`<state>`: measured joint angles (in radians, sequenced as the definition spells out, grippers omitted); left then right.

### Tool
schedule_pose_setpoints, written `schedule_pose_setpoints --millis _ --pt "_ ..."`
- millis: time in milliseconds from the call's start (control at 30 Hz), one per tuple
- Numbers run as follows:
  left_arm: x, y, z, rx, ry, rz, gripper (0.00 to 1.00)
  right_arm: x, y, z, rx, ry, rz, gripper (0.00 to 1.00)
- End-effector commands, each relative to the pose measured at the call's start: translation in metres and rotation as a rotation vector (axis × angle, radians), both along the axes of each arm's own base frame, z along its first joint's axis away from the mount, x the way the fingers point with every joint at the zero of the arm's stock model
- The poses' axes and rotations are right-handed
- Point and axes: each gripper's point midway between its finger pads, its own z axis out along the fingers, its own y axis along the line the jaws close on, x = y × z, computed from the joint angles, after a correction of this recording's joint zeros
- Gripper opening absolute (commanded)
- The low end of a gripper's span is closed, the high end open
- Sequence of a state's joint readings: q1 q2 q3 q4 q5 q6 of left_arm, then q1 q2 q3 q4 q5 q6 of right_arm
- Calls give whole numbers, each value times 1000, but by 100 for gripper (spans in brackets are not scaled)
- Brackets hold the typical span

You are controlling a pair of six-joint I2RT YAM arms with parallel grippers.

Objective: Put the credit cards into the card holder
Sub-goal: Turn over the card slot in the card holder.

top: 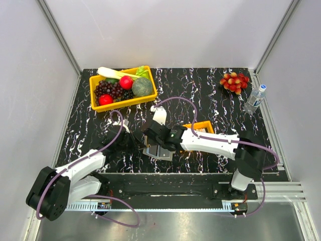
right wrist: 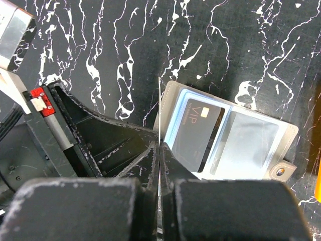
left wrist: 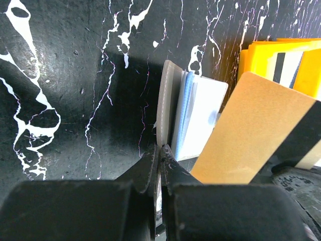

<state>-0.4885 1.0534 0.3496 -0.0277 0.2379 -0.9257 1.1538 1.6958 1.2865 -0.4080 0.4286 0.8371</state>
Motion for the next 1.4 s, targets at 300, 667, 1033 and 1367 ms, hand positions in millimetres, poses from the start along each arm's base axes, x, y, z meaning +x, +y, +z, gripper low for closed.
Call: schedule_pose_setpoints --millis 300,667,1033,1367 --pt "5 -6 12 -37 -40 13 0 12 -6 -7 -16 -38 -93 0" --pt "5 -6 12 -37 -43 16 0 16 -7 -17 -46 -42 -110 0" --pt "5 -6 13 -37 -46 16 0 21 -12 -18 -117 -71 -100 0" --pt "5 -6 13 -33 -44 16 0 17 -19 -18 -170 -76 -83 0"
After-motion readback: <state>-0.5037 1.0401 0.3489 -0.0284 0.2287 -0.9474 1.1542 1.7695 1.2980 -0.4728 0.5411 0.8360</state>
